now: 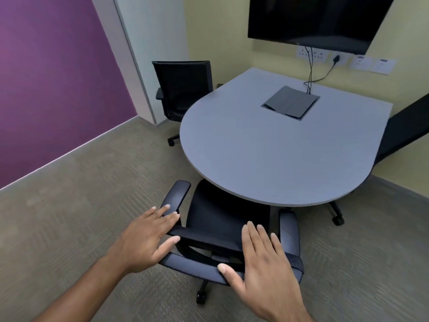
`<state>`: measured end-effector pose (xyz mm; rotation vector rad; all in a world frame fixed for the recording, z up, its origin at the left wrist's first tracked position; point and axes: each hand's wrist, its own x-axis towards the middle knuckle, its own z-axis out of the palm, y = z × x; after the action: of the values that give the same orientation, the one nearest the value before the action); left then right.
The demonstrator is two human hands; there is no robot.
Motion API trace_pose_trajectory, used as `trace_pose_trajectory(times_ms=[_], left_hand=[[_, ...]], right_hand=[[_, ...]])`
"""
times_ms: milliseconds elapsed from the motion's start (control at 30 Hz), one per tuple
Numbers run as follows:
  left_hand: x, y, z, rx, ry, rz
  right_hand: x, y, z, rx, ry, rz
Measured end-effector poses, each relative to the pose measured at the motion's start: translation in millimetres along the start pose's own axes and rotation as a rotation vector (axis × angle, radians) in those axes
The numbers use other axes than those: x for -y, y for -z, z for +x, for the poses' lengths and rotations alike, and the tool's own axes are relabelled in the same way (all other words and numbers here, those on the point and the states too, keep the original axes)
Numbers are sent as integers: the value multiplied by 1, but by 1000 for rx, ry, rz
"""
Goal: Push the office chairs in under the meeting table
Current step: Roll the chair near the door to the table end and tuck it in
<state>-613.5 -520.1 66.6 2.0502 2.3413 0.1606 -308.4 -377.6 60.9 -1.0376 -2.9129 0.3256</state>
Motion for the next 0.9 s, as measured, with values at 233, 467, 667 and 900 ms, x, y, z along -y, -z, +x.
trace_pose_trajectory(times_ms=[233, 467, 667, 900], left_hand=[[13, 0, 4, -59, 42, -13], [54, 5, 12, -94, -42, -63], [100, 15, 17, 34, -119, -56], [143, 21, 29, 149, -161, -63]], right_hand=[[20, -6, 10, -59, -83, -34], [58, -15, 20, -69, -202, -77], [100, -29, 33, -116, -266, -124], [139, -41, 49, -161, -329, -123]])
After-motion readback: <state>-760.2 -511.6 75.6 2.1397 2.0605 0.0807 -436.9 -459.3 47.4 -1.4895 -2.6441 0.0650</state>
